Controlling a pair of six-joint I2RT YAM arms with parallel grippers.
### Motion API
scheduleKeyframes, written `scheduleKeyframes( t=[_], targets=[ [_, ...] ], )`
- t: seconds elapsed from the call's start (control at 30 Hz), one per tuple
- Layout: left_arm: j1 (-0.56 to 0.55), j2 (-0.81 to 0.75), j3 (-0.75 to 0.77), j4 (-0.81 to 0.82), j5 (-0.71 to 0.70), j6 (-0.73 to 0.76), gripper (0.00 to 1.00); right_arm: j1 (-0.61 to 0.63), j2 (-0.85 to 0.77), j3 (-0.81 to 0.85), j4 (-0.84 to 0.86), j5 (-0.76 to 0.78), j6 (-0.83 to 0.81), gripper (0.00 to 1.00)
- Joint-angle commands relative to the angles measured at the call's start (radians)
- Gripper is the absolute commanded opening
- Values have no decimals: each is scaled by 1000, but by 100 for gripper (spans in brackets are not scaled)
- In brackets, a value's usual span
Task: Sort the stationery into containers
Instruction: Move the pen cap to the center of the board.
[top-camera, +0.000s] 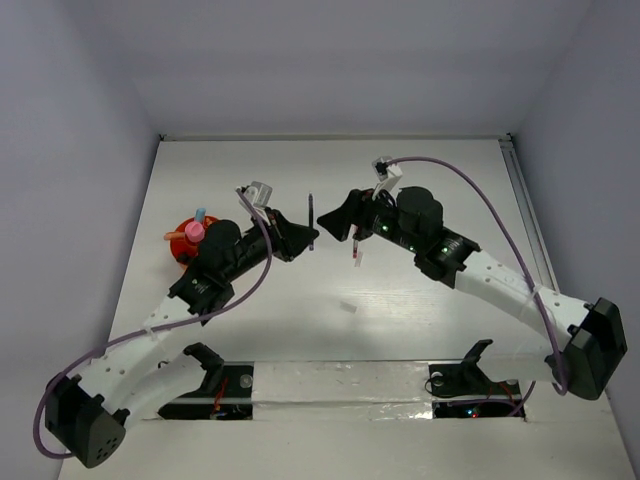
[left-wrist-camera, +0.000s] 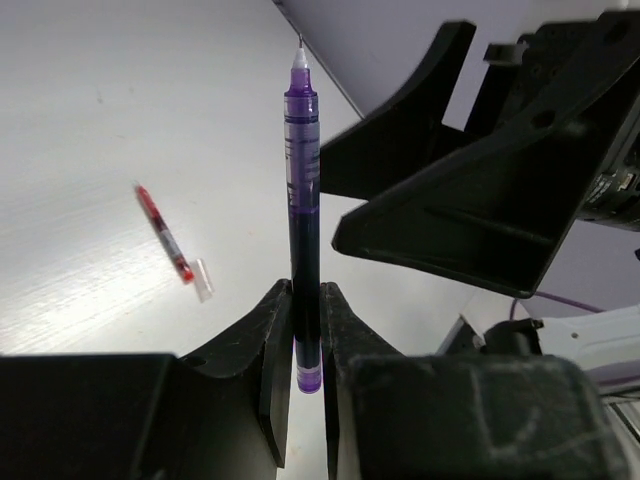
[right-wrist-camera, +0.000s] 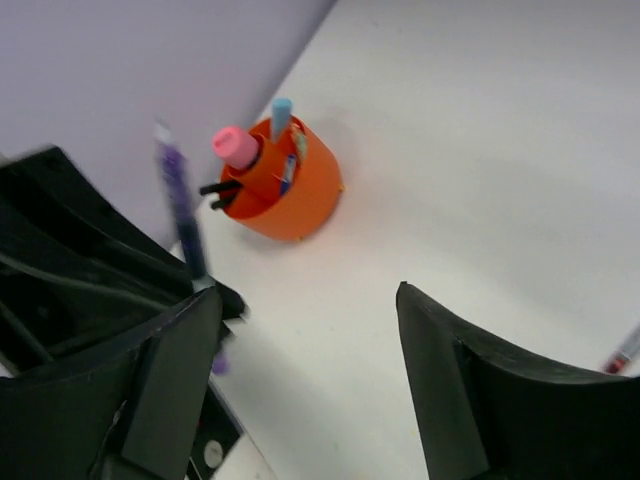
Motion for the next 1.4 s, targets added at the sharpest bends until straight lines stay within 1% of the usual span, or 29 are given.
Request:
scheduleKeyframes(
  t=[0.0,0.03,0.07,0.13,0.17,0.23,0.27,0.3,0.33,0.4,0.43,0.47,0.5,0.53,0.63,0.8,0.83,0.9,0.93,0.97,1.07,1.17,1.37],
  targets=[
    [0,-85,79,-112,-105,111,0,-8,-84,41,-189,-42,-123,78],
    [0,-100,93,-159,-140,126,0,-8,-102,36,-221,-19,-143,77],
    [0,-132,97,-181,-152,135,0,-8,-121,29,-279,-4,-157,73],
    [0,-161,126,-224,-195,155,0,-8,-162,1,-341,24,-187,63],
    [0,-181,140,-268,-204,180,0,-8,-165,-7,-408,54,-189,49],
    [0,-197,183,-329,-233,212,0,-8,-155,-31,-460,65,-186,28],
    [0,-209,204,-346,-247,241,0,-8,-123,-36,-515,42,-178,14],
    [0,-215,205,-357,-247,255,0,-8,-107,-37,-540,32,-178,5],
    [0,-223,212,-368,-260,267,0,-8,-93,-45,-554,19,-183,0],
    [0,-241,208,-371,-277,290,0,-8,-77,-65,-554,-51,-212,1],
    [0,-246,196,-371,-295,295,0,-8,-52,-73,-560,-65,-233,15],
    [0,-261,185,-368,-298,296,0,-8,-32,-70,-583,-86,-246,26],
    [0,-267,173,-362,-333,298,0,-8,-11,-64,-601,-90,-258,39],
    [0,-274,154,-357,-358,301,0,-8,35,-56,-627,-93,-267,56],
    [10,-281,136,-368,-381,310,0,-8,88,-59,-643,-120,-279,71],
    [64,-264,122,-370,-369,324,0,5,219,-65,-649,-154,-316,75],
    [81,-258,119,-368,-343,327,0,5,242,-57,-654,-156,-316,75],
    [142,-241,114,-357,-312,329,0,5,272,-47,-655,-169,-302,66],
    [160,-234,111,-356,-247,327,0,15,279,-44,-651,-186,-290,63],
    [190,-223,110,-350,-226,326,0,15,278,-45,-637,-224,-281,62],
    [204,-217,106,-342,-200,324,0,27,281,-63,-612,-310,-240,62],
    [204,-215,105,-339,-201,326,0,48,301,-86,-585,-355,-214,66],
    [204,-218,103,-339,-208,327,0,48,342,-74,-611,-295,-206,68]
  ],
)
